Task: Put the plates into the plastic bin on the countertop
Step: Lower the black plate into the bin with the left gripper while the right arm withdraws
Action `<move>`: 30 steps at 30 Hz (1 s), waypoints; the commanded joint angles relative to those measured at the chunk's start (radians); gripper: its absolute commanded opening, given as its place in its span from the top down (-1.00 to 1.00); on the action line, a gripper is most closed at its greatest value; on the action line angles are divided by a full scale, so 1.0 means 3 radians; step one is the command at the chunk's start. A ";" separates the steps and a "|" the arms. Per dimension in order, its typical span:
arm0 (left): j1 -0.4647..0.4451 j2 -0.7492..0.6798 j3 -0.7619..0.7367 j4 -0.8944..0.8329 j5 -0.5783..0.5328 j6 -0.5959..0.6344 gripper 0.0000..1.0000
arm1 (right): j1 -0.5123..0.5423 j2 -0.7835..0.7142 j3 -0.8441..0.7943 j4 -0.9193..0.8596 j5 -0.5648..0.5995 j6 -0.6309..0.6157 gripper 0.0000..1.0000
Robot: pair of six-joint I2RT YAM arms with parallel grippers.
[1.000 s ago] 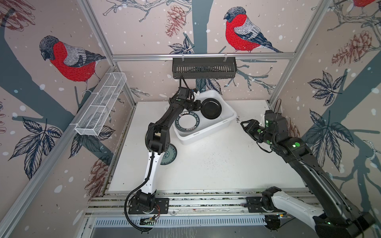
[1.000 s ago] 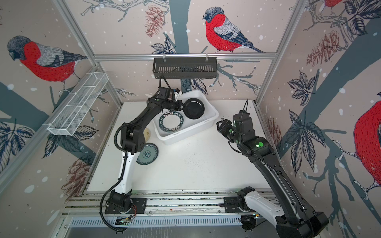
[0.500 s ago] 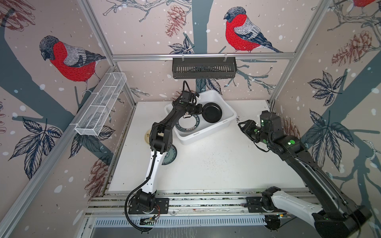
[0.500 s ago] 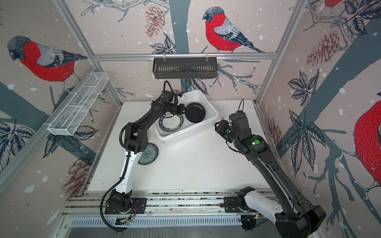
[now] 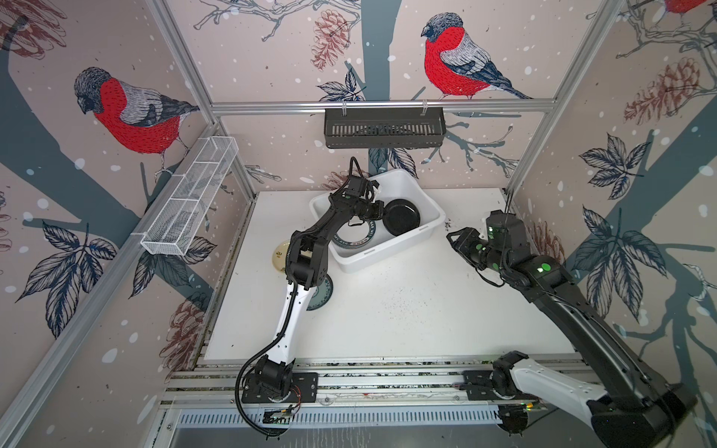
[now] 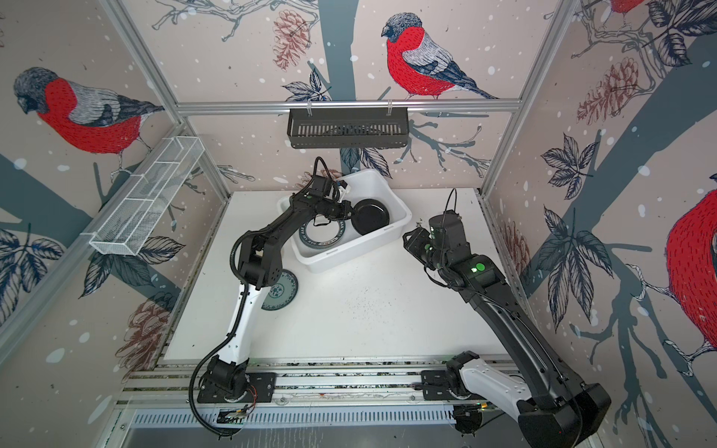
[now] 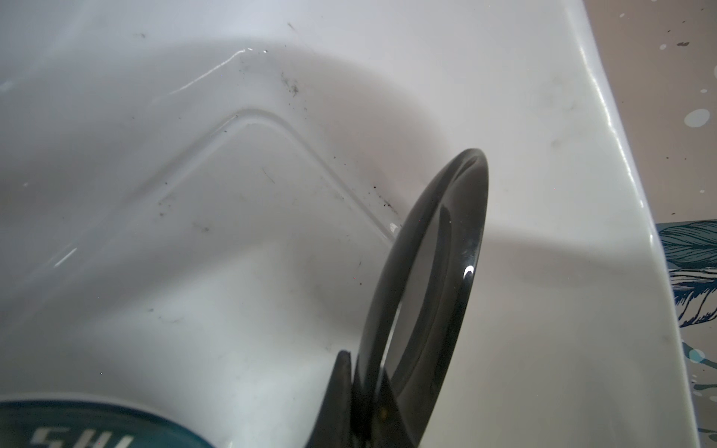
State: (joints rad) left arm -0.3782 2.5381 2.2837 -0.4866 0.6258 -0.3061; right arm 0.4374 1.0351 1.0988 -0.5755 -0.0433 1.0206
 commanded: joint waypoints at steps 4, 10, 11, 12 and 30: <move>-0.0018 0.0045 -0.0041 0.0092 0.0055 -0.0042 1.00 | 0.0010 -0.0047 -0.0092 0.0116 0.0001 0.0028 0.08; -0.0028 0.0081 -0.0057 0.0106 0.0058 -0.0039 1.00 | 0.0008 -0.0046 -0.0134 0.0141 -0.0007 0.0031 0.08; -0.0028 0.0083 -0.0058 0.0112 0.0060 -0.0043 1.00 | 0.0002 -0.0041 -0.0135 0.0144 -0.0009 0.0029 0.08; -0.0031 0.0081 -0.0055 0.0118 0.0061 -0.0044 1.00 | 0.0002 -0.0040 -0.0138 0.0153 -0.0009 0.0026 0.08; -0.0043 0.0130 -0.0045 0.0163 0.0123 -0.0079 0.77 | -0.0002 0.0107 -0.0119 0.0238 -0.0075 -0.0013 0.08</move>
State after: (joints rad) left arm -0.3897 2.5744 2.2654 -0.4770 0.6369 -0.3260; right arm 0.4366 1.0641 1.0580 -0.5362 -0.0593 1.0210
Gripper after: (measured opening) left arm 0.101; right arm 0.461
